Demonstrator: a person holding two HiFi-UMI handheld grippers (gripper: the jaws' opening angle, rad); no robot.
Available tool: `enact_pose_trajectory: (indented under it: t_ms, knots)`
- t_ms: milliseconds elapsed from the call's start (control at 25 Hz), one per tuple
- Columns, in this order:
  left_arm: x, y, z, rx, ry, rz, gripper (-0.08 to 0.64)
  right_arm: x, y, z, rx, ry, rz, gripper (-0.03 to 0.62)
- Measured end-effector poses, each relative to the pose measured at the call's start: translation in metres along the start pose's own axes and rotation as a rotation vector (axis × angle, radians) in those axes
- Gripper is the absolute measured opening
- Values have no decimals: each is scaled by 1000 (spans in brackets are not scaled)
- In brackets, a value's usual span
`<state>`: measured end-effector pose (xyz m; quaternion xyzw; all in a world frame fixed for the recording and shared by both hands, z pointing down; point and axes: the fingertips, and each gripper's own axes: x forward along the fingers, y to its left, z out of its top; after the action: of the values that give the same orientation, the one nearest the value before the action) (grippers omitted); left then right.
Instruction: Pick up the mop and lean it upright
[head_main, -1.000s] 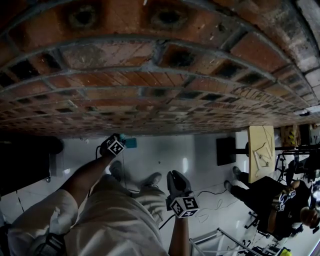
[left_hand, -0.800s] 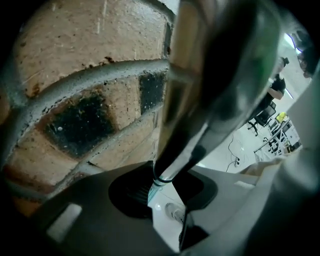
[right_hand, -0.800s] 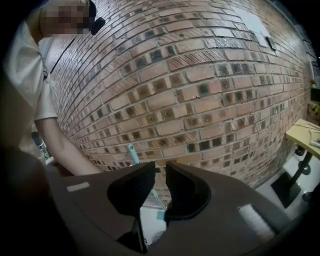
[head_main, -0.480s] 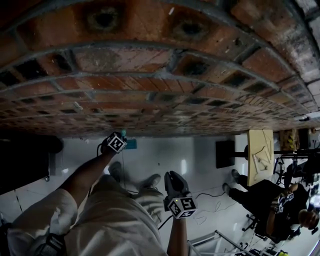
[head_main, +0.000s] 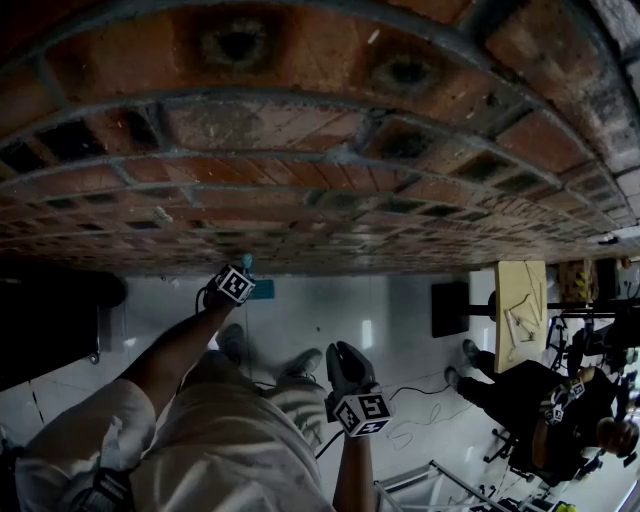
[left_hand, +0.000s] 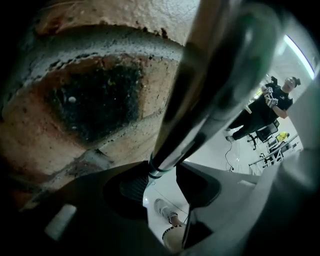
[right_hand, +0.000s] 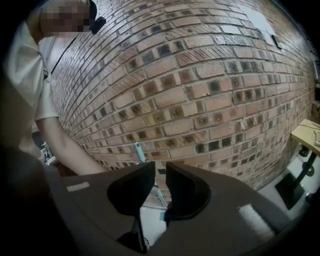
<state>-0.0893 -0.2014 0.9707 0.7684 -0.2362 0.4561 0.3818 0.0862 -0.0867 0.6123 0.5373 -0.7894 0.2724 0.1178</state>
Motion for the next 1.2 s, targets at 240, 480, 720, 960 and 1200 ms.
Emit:
enact_pose_trajectory:
  t_ms: [240,480,720,960,1200]
  knots:
    - [-10,33,17,27,-70,133,233,3,5,0,1,-3,1,61]
    - [-9,24,3,-84,-33,52,278,4,9,1,2,-7,2,61]
    - [-13,42,5,-118,-68,100,299,4,15,3,3,-16,3,61]
    - [-18,49,-16,-161,-65,76,334,3,29,-9,3,-32,-9,61]
    - [-43,43,-14,-151,-112,55,341,7,29,3,9,-57,0,61]
